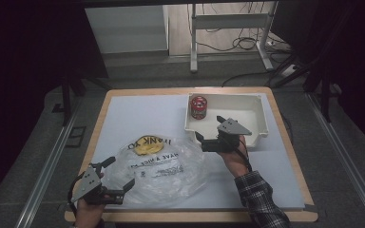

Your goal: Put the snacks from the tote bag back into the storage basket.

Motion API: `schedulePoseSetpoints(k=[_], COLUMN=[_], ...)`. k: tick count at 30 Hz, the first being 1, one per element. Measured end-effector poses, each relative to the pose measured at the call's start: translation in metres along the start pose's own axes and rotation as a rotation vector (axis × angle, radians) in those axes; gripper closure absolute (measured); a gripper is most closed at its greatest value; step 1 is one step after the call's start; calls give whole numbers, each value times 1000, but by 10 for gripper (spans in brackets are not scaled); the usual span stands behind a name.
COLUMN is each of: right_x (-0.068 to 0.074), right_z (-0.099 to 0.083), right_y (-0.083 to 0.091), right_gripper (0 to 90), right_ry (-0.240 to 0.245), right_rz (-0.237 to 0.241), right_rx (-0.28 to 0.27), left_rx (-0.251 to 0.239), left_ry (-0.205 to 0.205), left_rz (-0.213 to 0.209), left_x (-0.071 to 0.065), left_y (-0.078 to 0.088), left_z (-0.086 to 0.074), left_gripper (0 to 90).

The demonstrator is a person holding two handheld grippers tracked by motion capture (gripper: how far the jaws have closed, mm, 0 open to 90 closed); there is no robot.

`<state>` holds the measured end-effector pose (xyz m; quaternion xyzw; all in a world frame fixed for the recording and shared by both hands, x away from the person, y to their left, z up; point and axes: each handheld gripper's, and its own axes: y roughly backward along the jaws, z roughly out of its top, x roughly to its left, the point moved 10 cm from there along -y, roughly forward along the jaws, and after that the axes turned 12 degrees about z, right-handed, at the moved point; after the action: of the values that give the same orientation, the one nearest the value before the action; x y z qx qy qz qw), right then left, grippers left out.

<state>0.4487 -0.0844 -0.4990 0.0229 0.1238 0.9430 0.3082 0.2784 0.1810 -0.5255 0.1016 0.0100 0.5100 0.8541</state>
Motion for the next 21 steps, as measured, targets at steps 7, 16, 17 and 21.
schedulePoseSetpoints(k=[7, 16, 17, 21], right_x=[5, 8, 8, 12], right_z=[-3, -4, -4, -6], right_y=[5, 11, 11, 15], right_gripper=[0, 0, 0, 0], right_ry=[6, 13, 16, 38], right_rz=[23, 33, 32, 39], right_rx=[7, 11, 12, 18], left_rx=[-1, 0, 0, 2], left_ry=[3, 0, 0, -2], left_rz=[0, 0, 0, 0], left_x=[0, 1, 1, 0], left_y=[0, 1, 1, 0], left_z=[0, 0, 0, 0], left_gripper=[5, 5, 5, 6])
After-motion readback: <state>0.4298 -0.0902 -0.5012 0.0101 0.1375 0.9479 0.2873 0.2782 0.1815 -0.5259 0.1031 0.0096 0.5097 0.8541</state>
